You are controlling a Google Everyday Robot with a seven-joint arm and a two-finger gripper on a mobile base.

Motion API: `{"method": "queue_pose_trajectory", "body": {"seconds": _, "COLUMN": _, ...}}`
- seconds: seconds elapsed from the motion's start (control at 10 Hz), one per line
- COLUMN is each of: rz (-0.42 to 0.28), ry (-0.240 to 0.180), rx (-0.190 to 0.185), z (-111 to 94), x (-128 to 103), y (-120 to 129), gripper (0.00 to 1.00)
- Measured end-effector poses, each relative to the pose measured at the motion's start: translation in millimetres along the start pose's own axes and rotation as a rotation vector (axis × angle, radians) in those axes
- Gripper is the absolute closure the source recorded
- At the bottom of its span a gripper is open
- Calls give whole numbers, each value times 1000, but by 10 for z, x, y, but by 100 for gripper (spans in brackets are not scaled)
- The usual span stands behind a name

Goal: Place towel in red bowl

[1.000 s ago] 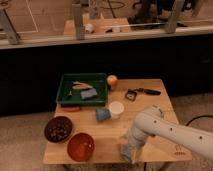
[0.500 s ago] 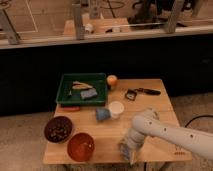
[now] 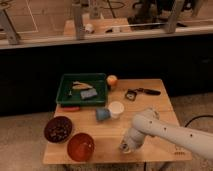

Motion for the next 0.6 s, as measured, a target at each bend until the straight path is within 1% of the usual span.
{"method": "queue_pose_trajectory", "body": {"seconds": 0.1, "rz": -1, "ry": 5, "rx": 0, "z": 0, "x": 18, "y": 6, "gripper": 99}}
{"method": "queue_pose_trajectory", "body": {"seconds": 0.3, "rz": -3, "ry": 1, "rx": 1, "z": -15, "x": -3, "y": 19, "gripper": 100}}
{"method": "queue_pose_trajectory", "body": {"seconds": 0.4, "rz": -19, "ry": -18, "rx": 31, "z": -75, "x": -81, "y": 4, "gripper": 100}}
{"method": "queue_pose_trajectory", "body": {"seconds": 0.6, "rz": -56, "ry": -71, "rx": 92, "z": -283, "x": -304, "y": -67, "gripper": 100}}
